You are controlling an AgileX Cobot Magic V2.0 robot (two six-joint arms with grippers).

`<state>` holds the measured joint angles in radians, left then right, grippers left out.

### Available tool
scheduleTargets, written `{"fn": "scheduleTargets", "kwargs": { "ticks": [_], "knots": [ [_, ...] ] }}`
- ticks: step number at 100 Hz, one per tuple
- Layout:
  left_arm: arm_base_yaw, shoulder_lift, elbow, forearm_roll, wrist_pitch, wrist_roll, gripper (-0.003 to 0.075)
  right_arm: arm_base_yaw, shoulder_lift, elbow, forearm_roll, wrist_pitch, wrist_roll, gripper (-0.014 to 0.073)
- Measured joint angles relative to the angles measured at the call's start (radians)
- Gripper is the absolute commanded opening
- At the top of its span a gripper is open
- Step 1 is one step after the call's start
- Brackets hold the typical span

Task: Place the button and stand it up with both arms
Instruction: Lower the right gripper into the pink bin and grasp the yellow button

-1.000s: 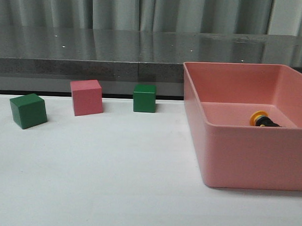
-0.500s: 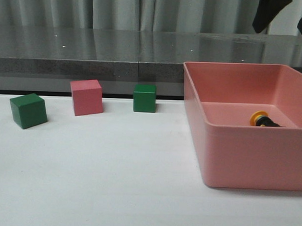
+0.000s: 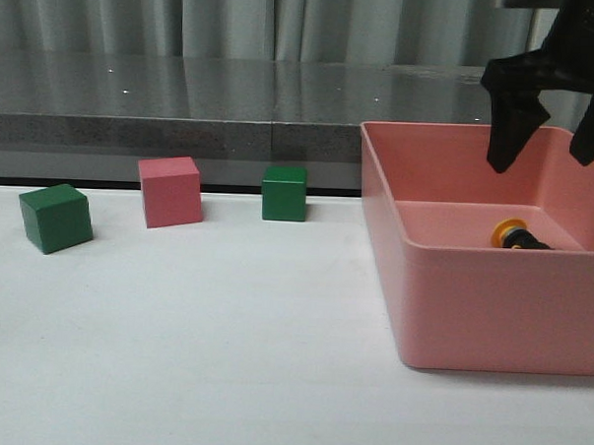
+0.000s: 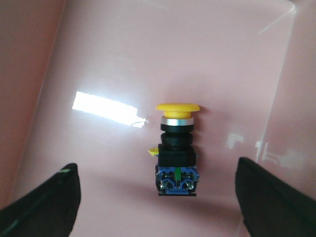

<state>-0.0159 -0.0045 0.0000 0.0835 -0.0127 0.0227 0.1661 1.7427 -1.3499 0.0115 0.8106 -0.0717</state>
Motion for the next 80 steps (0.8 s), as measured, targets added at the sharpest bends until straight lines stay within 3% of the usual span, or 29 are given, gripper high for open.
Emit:
{"fn": "scheduleTargets", "kwargs": {
  "ticks": [58,65,80],
  "knots": [
    [0.000,0.000,0.000,0.000,0.000,0.000,-0.0020,0.000,0.233,-0.002,-0.030,0.000,-0.002,0.0620],
    [0.000,0.000,0.000,0.000,0.000,0.000,-0.0020,0.000,0.236,-0.002,-0.030,0.000,0.000,0.0536],
    [0.000,0.000,0.000,0.000,0.000,0.000,-0.0020,0.000,0.236,-0.004,-0.034,0.005,0.014,0.0218]
  ]
}}
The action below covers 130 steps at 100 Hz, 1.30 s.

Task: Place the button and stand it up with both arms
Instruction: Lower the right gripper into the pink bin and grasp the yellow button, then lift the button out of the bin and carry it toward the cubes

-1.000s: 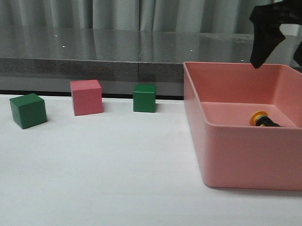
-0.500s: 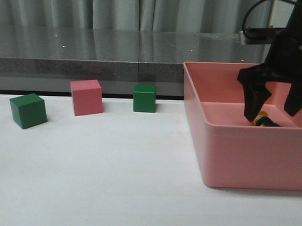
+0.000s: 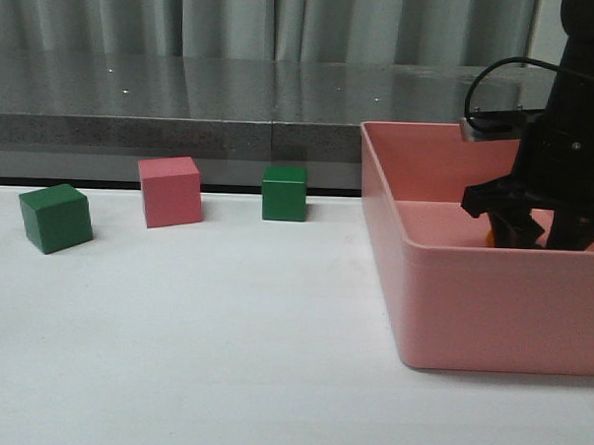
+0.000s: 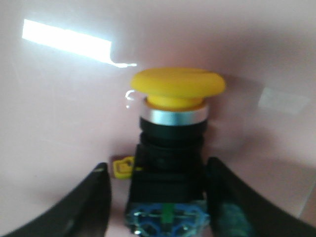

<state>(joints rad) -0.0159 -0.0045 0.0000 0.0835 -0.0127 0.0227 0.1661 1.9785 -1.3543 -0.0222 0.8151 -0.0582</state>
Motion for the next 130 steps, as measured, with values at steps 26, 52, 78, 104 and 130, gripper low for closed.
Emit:
{"fn": "scheduleTargets", "kwargs": {
  "ticks": [26,52,78,104,130],
  "knots": [
    [0.000,0.000,0.000,0.000,0.000,0.000,-0.0020,0.000,0.002,-0.043,-0.001,0.106,0.013,0.0129],
    [0.000,0.000,0.000,0.000,0.000,0.000,-0.0020,0.044,-0.105,-0.199,-0.003,0.223,-0.009,0.0129],
    [0.000,0.000,0.000,0.000,0.000,0.000,-0.0020,0.246,-0.153,-0.349,0.133,0.277,-0.356,0.0129],
    [0.000,0.000,0.000,0.000,0.000,0.000,-0.0020,0.456,-0.018,-0.404,0.204,0.231,-0.661,0.0129],
    [0.000,0.000,0.000,0.000,0.000,0.000,-0.0020,0.536,0.189,-0.472,0.114,0.193,-0.758,0.0129]
  ]
}}
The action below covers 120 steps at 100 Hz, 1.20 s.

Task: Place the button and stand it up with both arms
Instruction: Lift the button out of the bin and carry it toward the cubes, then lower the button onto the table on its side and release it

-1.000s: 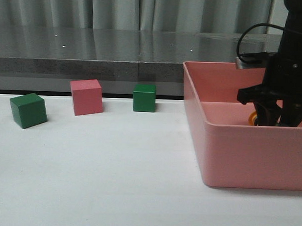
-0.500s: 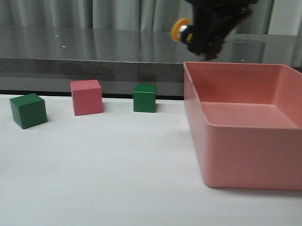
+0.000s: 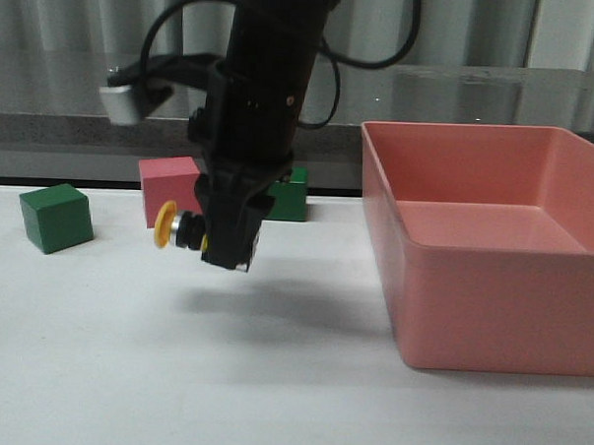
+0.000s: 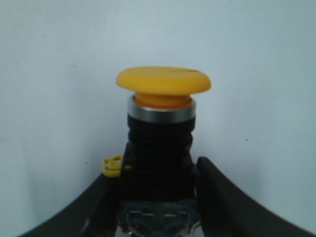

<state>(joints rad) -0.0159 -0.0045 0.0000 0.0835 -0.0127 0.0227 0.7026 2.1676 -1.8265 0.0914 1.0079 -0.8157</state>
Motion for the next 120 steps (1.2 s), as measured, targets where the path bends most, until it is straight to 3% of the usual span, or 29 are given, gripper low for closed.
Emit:
{"fn": "scheduleTargets", "kwargs": {
  "ticks": [13,18,33,38,65,72,81,100,120],
  "knots": [
    [0.000,0.000,0.000,0.000,0.000,0.000,-0.0020,0.004,0.062,-0.035,-0.019,-0.009,-0.005,0.0181],
    [0.000,0.000,0.000,0.000,0.000,0.000,-0.0020,0.004,0.069,-0.040,-0.019,-0.014,-0.005,0.0251],
    [0.000,0.000,0.000,0.000,0.000,0.000,-0.0020,0.004,0.071,-0.047,-0.003,-0.028,-0.005,0.0568],
    [0.000,0.000,0.000,0.000,0.000,0.000,-0.0020,0.004,0.071,-0.047,0.002,-0.029,-0.005,0.0624],
    [0.000,0.000,0.000,0.000,0.000,0.000,-0.0020,0.004,0.068,-0.047,0.006,-0.016,-0.003,0.0639],
    [0.000,0.000,0.000,0.000,0.000,0.000,-0.0020,0.004,0.053,-0.047,0.006,-0.001,0.028,0.0594],
    [0.000,0.000,0.000,0.000,0.000,0.000,-0.0020,0.002,0.010,-0.055,0.006,0.024,0.097,0.0457],
    [0.000,0.000,0.000,0.000,0.000,0.000,-0.0020,-0.029,-0.127,-0.073,0.006,0.080,0.265,-0.0079],
    [0.000,0.000,0.000,0.000,0.000,0.000,-0.0020,-0.105,-0.270,-0.071,0.006,0.123,0.424,-0.0062]
  ]
}}
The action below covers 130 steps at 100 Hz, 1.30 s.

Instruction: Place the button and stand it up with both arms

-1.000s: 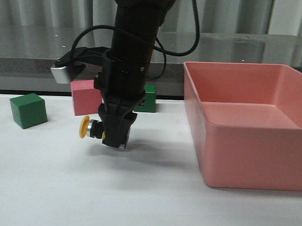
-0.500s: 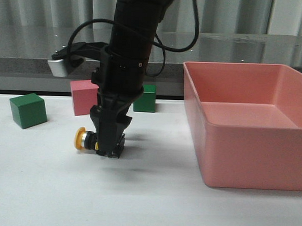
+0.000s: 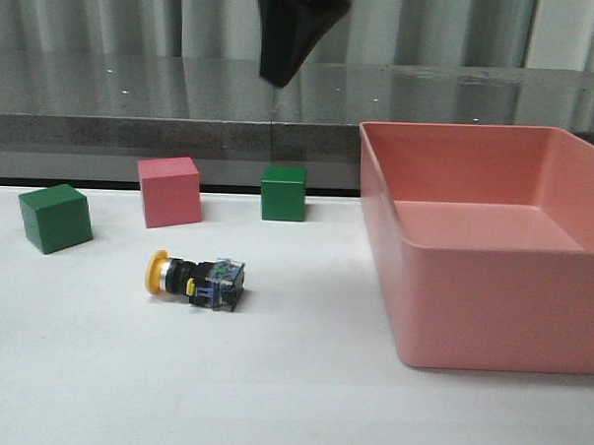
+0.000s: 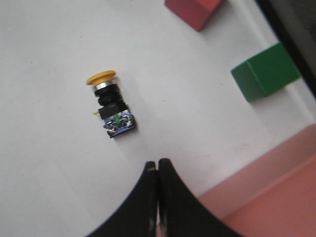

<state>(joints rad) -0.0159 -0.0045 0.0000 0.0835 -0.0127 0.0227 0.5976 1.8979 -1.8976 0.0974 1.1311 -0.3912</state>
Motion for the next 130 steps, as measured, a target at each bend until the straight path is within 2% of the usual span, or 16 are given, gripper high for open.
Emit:
{"fn": "scheduleTargets", "kwargs": {
  "ticks": [18,39,56,73,93,104,116,130],
  "knots": [
    [0.000,0.000,0.000,0.000,0.000,0.000,-0.0020,-0.092,-0.187,0.141,-0.026,-0.059,0.106,-0.0062],
    [0.000,0.000,0.000,0.000,0.000,0.000,-0.0020,-0.248,-0.525,0.533,-0.072,-0.238,0.219,-0.0062],
    [0.000,0.000,0.000,0.000,0.000,0.000,-0.0020,-0.408,-0.815,0.855,-0.079,-0.343,0.242,-0.0062],
    [0.000,0.000,0.000,0.000,0.000,0.000,-0.0020,-0.538,-1.105,1.086,-0.079,-0.424,0.245,-0.0062],
    [0.000,0.000,0.000,0.000,0.000,0.000,-0.0020,-0.565,-1.472,1.304,-0.079,-0.568,0.247,-0.0062],
    [0.000,0.000,0.000,0.000,0.000,0.000,-0.0020,-0.565,-1.637,1.404,-0.088,-0.585,0.247,-0.0062],
    [0.000,0.000,0.000,0.000,0.000,0.000,-0.0020,-0.565,-1.735,1.489,-0.119,-0.583,0.247,-0.0062],
    [0.000,0.000,0.000,-0.003,0.000,0.000,-0.0019,-0.565,-1.756,1.528,-0.128,-0.577,0.247,-0.0062]
  ]
}}
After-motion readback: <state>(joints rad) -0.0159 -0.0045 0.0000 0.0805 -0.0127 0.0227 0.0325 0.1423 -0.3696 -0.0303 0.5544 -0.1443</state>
